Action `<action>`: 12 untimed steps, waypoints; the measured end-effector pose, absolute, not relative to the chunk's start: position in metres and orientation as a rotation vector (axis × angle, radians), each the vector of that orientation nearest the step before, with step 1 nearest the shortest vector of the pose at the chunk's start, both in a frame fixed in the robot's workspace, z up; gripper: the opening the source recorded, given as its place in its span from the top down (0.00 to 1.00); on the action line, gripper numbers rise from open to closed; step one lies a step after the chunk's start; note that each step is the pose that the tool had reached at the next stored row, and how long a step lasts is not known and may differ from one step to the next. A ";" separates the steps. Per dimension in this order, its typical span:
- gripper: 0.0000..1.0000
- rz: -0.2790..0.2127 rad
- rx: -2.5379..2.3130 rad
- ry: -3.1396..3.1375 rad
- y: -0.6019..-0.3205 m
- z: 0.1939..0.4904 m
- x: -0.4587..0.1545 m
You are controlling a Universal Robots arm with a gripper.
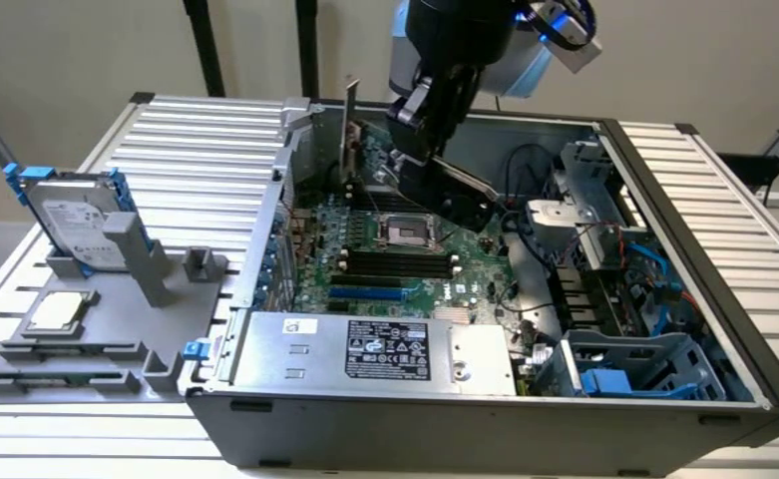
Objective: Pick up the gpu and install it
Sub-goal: 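Insert the gpu into the slot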
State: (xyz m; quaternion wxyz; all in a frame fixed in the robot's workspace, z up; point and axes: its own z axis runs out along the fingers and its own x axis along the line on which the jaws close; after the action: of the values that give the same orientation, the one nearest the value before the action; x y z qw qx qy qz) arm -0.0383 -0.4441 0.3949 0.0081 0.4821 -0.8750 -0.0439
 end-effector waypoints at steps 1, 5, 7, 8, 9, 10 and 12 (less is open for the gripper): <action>0.73 -0.139 1.529 -2.724 -0.444 0.395 -0.038; 0.73 -0.147 1.616 -2.680 -0.444 0.395 -0.038; 0.73 -0.151 1.659 -2.658 -0.444 0.395 -0.038; 0.73 -0.152 1.680 -2.647 -0.444 0.395 -0.038; 0.73 -0.154 1.701 -2.635 -0.444 0.395 -0.038; 0.73 -0.155 1.725 -2.622 -0.444 0.395 -0.038; 0.73 -0.158 1.767 -2.598 -0.444 0.395 -0.038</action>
State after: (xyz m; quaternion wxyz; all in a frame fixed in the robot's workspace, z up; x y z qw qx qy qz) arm -0.0382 -0.4441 0.3949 -0.0022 0.5616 -0.8259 -0.0502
